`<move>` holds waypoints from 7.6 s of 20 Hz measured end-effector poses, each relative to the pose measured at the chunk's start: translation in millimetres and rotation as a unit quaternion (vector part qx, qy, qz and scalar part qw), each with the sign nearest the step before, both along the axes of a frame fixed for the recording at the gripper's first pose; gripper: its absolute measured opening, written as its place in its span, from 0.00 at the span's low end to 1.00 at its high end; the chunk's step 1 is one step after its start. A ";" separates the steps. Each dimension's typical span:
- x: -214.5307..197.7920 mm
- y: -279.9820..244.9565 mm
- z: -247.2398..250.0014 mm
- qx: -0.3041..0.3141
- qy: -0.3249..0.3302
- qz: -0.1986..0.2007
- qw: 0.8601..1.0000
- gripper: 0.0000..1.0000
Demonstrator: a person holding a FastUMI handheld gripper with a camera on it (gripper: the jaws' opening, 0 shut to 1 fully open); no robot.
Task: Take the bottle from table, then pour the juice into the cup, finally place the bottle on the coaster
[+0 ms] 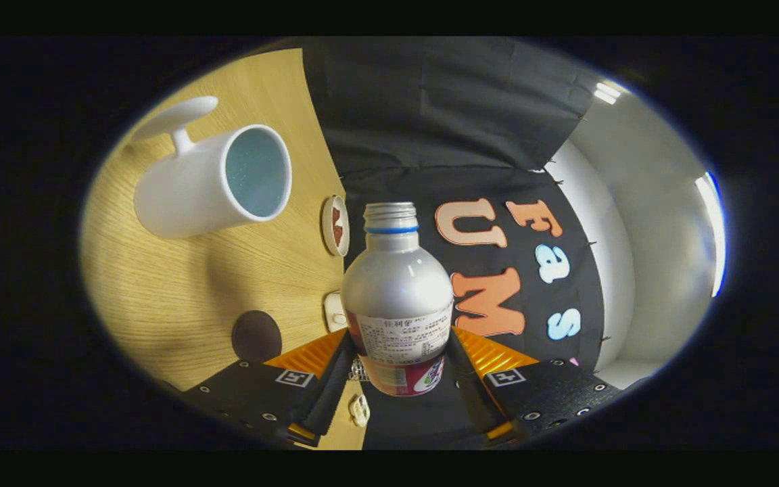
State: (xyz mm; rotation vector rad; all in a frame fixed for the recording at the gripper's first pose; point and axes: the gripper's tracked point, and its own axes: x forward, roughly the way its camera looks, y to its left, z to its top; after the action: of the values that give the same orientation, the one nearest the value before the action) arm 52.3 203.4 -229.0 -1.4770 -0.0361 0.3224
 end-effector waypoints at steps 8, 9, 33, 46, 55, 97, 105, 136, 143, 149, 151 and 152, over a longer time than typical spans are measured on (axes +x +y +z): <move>-0.1 8.3 6.4 -0.045 -0.032 0.026 0.998 0.77; -0.3 10.4 8.9 -0.051 -0.038 0.029 0.998 0.77; 3.1 18.3 29.6 -0.105 -0.072 0.054 0.990 0.77; 5.0 20.3 38.7 -0.126 -0.080 0.061 0.987 0.77; 2.8 22.6 42.5 -0.141 -0.093 0.067 0.983 0.77; -8.9 42.5 -8.1 0.037 0.064 0.039 0.997 0.78; 4.8 31.8 -11.1 0.245 0.164 -0.031 0.955 0.78; 28.2 -29.5 -101.4 0.575 0.316 -0.240 0.715 0.78; 22.4 -35.3 -87.0 0.582 0.306 -0.232 0.717 0.93; 11.5 -50.3 -17.1 0.607 0.251 -0.187 0.730 0.97; 5.7 -58.4 9.8 0.621 0.228 -0.173 0.730 0.97; 2.8 -64.7 23.5 0.627 0.214 -0.170 0.730 0.97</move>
State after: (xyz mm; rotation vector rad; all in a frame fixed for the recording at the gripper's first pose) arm 55.1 138.7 -205.5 -0.0086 0.3333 0.2345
